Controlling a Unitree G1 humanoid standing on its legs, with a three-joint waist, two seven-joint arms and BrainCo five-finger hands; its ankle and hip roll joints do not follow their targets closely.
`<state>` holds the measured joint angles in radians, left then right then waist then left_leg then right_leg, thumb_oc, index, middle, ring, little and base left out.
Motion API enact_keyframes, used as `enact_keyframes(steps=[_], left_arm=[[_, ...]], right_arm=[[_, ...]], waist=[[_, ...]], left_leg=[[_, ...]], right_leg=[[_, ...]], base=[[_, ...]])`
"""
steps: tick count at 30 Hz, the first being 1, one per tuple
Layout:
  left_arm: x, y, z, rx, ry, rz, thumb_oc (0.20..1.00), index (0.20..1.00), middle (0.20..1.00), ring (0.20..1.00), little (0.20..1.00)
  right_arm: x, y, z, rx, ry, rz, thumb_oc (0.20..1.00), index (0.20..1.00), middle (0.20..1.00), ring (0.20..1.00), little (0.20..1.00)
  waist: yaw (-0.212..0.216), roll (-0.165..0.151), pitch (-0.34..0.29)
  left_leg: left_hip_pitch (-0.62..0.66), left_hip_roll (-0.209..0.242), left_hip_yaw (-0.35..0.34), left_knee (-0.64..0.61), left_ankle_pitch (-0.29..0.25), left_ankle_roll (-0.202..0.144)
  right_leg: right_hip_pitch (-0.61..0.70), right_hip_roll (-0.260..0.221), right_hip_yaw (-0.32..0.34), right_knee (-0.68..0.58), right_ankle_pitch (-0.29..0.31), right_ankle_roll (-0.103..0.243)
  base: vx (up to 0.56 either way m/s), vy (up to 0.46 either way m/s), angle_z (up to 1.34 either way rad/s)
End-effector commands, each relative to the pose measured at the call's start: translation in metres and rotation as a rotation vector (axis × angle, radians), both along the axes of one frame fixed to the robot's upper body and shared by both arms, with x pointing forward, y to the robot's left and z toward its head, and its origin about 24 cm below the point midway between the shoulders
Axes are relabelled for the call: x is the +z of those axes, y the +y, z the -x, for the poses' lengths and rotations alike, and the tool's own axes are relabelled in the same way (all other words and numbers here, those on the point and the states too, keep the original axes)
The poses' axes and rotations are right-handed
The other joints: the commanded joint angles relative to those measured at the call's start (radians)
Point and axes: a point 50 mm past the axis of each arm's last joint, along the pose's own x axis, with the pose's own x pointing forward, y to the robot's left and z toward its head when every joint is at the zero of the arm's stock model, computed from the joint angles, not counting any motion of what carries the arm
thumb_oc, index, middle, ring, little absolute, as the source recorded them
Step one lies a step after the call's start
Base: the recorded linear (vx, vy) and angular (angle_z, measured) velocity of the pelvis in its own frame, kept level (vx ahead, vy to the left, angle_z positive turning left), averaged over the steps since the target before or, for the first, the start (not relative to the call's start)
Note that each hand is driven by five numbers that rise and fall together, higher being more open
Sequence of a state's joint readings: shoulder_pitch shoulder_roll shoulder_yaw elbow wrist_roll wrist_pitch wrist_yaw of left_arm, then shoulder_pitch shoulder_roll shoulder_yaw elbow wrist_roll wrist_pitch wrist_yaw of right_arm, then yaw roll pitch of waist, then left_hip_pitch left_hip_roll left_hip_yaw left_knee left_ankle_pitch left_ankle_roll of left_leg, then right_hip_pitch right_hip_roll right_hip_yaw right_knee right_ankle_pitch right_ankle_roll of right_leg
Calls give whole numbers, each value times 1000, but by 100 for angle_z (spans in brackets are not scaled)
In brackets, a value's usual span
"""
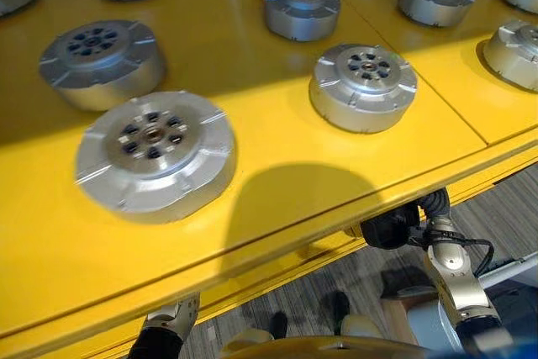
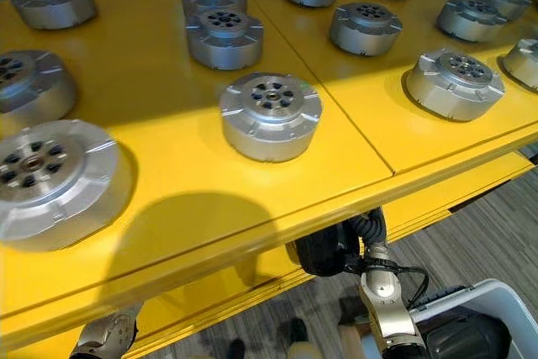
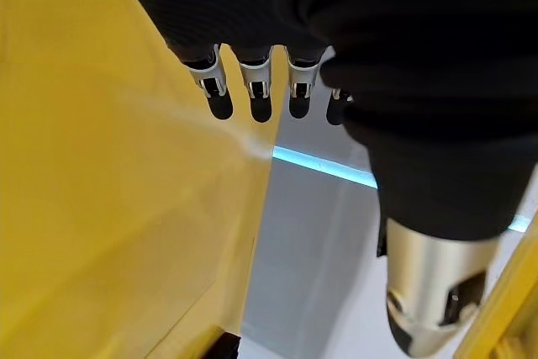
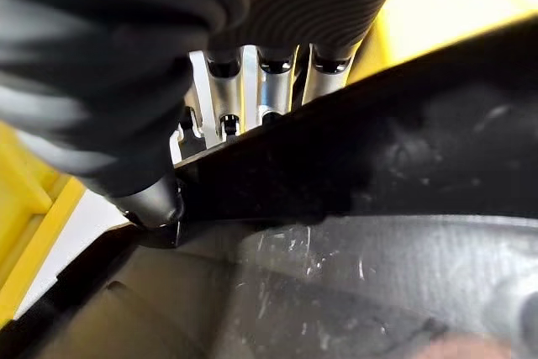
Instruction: Move parts from the plastic box to the shelf.
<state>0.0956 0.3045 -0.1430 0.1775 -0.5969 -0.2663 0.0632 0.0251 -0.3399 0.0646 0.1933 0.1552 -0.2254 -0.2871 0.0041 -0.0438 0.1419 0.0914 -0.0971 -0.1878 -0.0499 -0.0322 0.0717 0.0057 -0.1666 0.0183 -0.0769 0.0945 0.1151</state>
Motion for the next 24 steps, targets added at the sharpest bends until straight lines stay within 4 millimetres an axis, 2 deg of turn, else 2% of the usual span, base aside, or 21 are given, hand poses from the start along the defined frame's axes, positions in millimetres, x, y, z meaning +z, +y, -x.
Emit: enact_keyframes(steps=[1,13,17,19,21,23,24], left_arm=[[29,0,-12,-41,-148,-37,1000,1000,1000,1000,1000],[21,-7,-7,-82,-111,-1,1000,1000,1000,1000,1000],[17,-10,-5,-100,-95,18,1000,1000,1000,1000,1000],[16,-15,-5,-121,-91,39,1000,1000,1000,1000,1000],[16,-16,-5,-124,-89,44,1000,1000,1000,1000,1000],[18,-22,-11,-143,-103,58,1000,1000,1000,1000,1000],[19,-23,-13,-146,-109,62,1000,1000,1000,1000,1000]], right_arm=[[34,-13,-11,-19,-184,-14,200,200,200,200,200],[39,-16,-11,-12,-206,-3,200,200,200,200,200],[45,-14,-13,8,-229,11,200,200,200,200,200],[53,-14,-16,21,-263,25,200,200,200,200,200],[56,-14,-18,22,-274,29,200,200,200,200,200],[65,-18,-21,6,-305,54,200,200,200,200,200],[68,-20,-22,3,-313,64,200,200,200,200,200]], waist=[[-1,-27,-72],[21,-26,-92],[38,-23,-87],[61,-16,-60],[60,-13,-48],[51,-7,9],[38,-5,19]], left_leg=[[-92,40,11,70,-20,-54],[-97,77,-54,67,13,-99],[-110,94,-104,77,24,-125],[-152,94,-161,93,62,-150],[-174,88,-176,110,70,-158],[-258,100,-95,201,84,-180],[-274,122,-55,212,91,-172]], right_leg=[[-11,3,-34,167,-106,20],[48,27,-115,128,-129,-16],[66,53,-155,128,-155,-39],[71,75,-198,121,-161,-57],[68,76,-216,125,-166,-62],[50,55,-259,165,-176,-69],[35,47,-265,177,-166,-68]], base=[[33,-131,4],[-7,-108,24],[-42,-138,30],[-117,-154,51],[-135,-72,76],[-225,1,86],[-179,53,106]])
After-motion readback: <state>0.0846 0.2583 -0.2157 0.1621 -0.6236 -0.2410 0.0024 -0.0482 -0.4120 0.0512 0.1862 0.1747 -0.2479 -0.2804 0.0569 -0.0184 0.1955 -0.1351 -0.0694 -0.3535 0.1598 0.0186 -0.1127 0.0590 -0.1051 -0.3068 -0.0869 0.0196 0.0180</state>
